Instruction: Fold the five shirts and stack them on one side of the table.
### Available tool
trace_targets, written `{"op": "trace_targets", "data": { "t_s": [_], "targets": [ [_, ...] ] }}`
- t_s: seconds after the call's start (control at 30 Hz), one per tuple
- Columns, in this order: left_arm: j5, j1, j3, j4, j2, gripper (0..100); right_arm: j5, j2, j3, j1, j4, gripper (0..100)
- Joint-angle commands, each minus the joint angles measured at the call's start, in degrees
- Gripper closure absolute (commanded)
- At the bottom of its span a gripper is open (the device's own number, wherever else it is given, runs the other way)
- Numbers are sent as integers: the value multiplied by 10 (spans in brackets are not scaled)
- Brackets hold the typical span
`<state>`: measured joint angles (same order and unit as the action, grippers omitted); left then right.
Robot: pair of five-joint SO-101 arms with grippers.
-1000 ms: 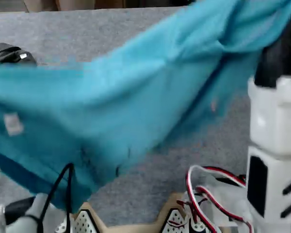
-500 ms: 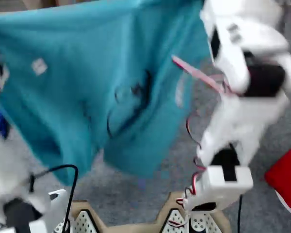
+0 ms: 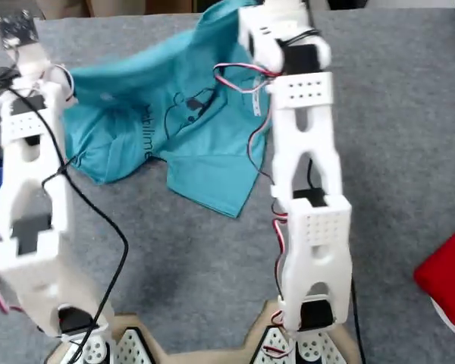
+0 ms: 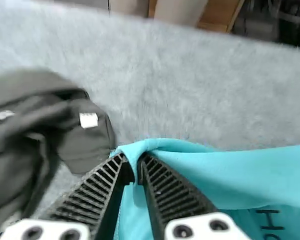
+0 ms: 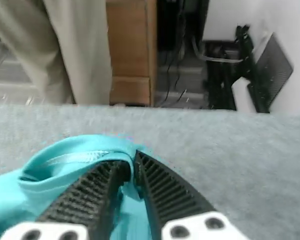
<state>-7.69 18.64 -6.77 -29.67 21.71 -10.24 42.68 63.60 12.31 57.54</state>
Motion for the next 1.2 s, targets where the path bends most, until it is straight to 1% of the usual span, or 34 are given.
{"op": "trace_targets", "data": {
  "t_s": [0.0, 0.1, 0.17, 0.23, 0.3, 0.37, 0.43, 0.53, 0.67, 0.73, 0.8, 1.0, 1.1, 1.17],
  "targets": [
    [-3, 2, -133, -16, 76, 980, 7, 19, 62, 15, -17, 992],
    [-3, 0, -244, -49, 157, 976, 4, 51, 76, 19, -17, 992],
    [11, -1, -319, -63, 211, 932, 4, 75, 83, 21, -20, 992],
    [69, 3, -397, -69, 263, 859, 4, 104, 94, 21, -38, 992],
    [135, 10, -471, -69, 310, 809, 4, 137, 107, 21, -68, 992],
    [167, 12, -535, -69, 350, 803, 4, 172, 123, 19, -104, 992],
    [178, 12, -581, -75, 381, 802, 6, 209, 148, 17, -143, 992],
    [195, 11, -647, -133, 409, 800, 5, 275, 194, 10, -250, 992],
    [203, 9, -705, -215, 428, 804, 8, 382, 245, 10, -481, 992],
    [203, 10, -722, -267, 430, 804, 8, 423, 263, 11, -569, 992],
    [203, 7, -735, -314, 432, 804, 8, 444, 276, 12, -596, 992],
    [203, -12, -741, -429, 429, 805, 9, 449, 298, 3, -612, 992],
    [202, -16, -746, -505, 427, 805, 9, 448, 294, -1, -628, 992],
    [203, -18, -779, -559, 427, 805, 9, 449, 294, -1, -626, 992]
  ]
}}
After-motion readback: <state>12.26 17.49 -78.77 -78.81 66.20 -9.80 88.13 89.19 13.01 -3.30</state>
